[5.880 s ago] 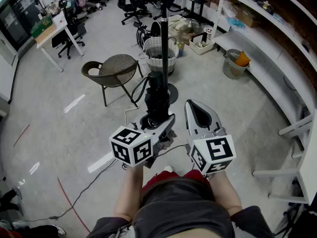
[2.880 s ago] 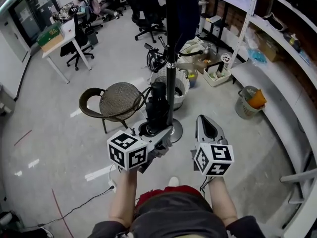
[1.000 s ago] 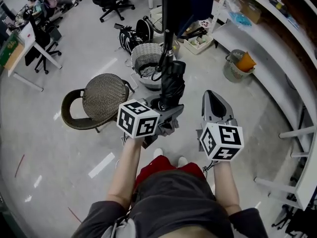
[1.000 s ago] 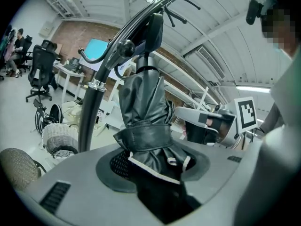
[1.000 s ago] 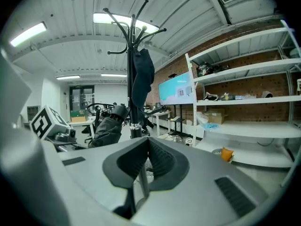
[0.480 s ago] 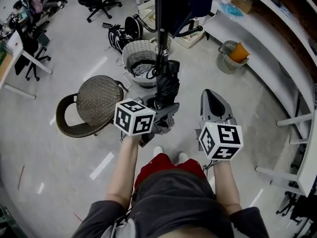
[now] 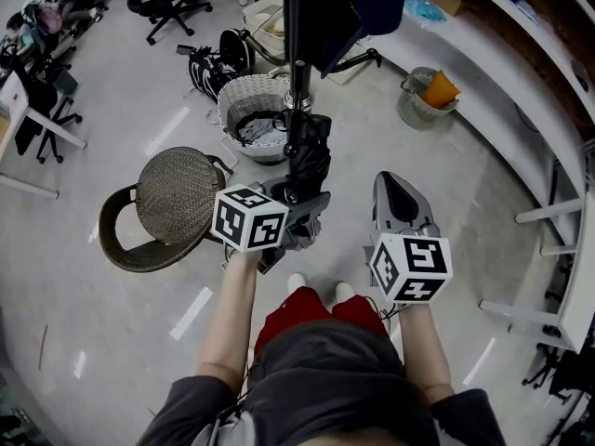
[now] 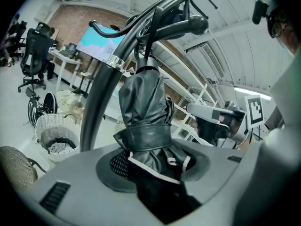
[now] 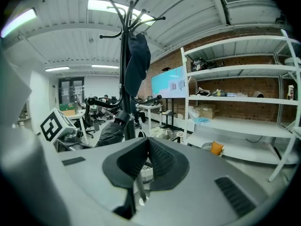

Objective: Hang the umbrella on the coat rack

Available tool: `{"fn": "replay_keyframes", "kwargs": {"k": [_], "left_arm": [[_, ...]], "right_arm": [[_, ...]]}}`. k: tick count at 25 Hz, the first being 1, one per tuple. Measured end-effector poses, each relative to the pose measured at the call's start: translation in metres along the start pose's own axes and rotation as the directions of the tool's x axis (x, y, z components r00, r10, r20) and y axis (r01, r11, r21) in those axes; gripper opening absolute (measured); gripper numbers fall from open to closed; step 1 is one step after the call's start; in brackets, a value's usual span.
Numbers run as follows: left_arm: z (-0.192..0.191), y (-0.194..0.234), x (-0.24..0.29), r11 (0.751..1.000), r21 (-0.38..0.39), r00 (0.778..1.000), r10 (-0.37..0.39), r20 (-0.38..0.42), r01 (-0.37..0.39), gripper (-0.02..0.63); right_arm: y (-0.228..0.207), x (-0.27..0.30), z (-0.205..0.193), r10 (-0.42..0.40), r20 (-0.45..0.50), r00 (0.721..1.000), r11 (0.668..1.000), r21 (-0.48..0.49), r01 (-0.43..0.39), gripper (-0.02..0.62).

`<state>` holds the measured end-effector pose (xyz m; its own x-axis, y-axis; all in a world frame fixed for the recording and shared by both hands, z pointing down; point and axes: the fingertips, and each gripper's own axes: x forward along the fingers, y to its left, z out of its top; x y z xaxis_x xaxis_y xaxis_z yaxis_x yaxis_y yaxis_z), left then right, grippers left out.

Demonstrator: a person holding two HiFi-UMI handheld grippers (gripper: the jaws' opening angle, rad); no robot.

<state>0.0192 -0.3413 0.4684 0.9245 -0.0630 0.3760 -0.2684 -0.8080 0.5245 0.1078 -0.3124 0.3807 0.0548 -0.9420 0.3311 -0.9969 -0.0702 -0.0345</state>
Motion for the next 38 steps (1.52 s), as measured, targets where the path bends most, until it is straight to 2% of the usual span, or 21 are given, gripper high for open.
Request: {"fn": "replay_keyframes", "kwargs": {"k": [15,20,25,31,38], "left_arm": [[-0.023,0.019,0.014,1.0,-0.024,0.999,0.018,-0.047,-0.019,0.216],[-0.038,0.029,0.013,0.997,-0.004,0.996,0.073,-0.06,-0.073,0.216],[-0.04,0.039,0.01,0.99,0.009,0.99,0.138,-0.032,-0.138,0.216],[-0.049,0.06,0.011,0.956,0.086,0.959,0.282,-0.004,-0.281,0.218],[-0.046,0.074,0.017,0.93,0.09,0.934,0.351,0.07,-0.356,0.218]], "right_arm": [[0.004,0.011,-0.024,-0.006,-0.071,0.997,1.0,0.007,0.006,0.018],[0.009,0.011,-0.037,0.001,-0.089,0.996,1.0,0.012,0.0,0.018],[0.016,0.015,-0.046,0.02,-0.115,0.993,1.0,0.02,-0.018,0.018],[0.026,0.031,-0.076,0.047,-0.173,0.984,0.999,0.016,-0.045,0.018],[0.043,0.049,-0.11,0.073,-0.242,0.968,0.997,0.023,-0.069,0.018]]}}
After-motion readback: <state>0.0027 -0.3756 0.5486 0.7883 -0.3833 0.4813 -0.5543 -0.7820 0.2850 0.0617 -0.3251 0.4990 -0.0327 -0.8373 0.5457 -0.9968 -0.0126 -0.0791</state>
